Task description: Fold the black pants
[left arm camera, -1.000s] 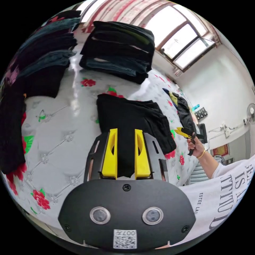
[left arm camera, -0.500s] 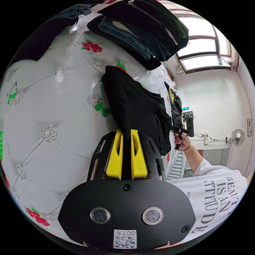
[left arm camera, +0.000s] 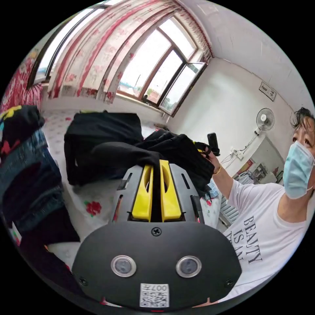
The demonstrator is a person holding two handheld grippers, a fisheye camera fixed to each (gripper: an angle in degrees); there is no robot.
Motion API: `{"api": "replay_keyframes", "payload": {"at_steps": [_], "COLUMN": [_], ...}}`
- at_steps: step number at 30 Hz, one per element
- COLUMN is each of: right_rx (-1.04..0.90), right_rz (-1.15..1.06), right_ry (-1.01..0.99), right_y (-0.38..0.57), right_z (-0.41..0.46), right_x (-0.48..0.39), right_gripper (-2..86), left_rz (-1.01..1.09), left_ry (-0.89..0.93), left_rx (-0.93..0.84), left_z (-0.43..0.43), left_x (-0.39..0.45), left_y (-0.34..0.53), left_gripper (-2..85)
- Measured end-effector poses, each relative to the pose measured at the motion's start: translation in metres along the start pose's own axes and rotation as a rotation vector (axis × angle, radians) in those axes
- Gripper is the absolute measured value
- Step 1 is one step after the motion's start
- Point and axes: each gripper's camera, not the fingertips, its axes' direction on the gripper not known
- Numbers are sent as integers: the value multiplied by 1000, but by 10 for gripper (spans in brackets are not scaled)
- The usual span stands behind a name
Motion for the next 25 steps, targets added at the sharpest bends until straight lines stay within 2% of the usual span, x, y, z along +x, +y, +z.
{"api": "replay_keyframes", "payload": {"at_steps": [3, 6, 9, 13, 16, 17, 21, 25], "right_rx": [127, 155, 171, 132, -15, -118, -524, -758], "right_rz": [27, 135, 255, 167, 127, 138, 172, 82], "right_ry": [23, 115, 270, 344, 506, 567, 751, 899], "right_y": [-87, -140, -129, -63, 21, 62, 221, 311], "right_z": [0, 31, 57, 61, 64, 68, 82, 81], "right_x": [5, 55, 111, 134, 145, 151, 147, 113], "right_gripper": [25, 27, 27, 26, 22, 20, 8, 1], "left_rz": [44, -111, -313, -288, -194, -184, -143, -197], "left_ry": [-130, -308, -440, -465, -530, -537, -525, -483], "left_rx": [76, 51, -28, -97, -167, -190, -447, -757], "left_z": [-11, 11, 50, 89, 115, 122, 185, 245], "left_x": [-10, -56, -109, -115, -92, -87, -36, 30], "left_y": [-70, -111, -98, -35, 19, 31, 137, 241], "left_gripper": [42, 75, 85, 79, 74, 73, 56, 15]}}
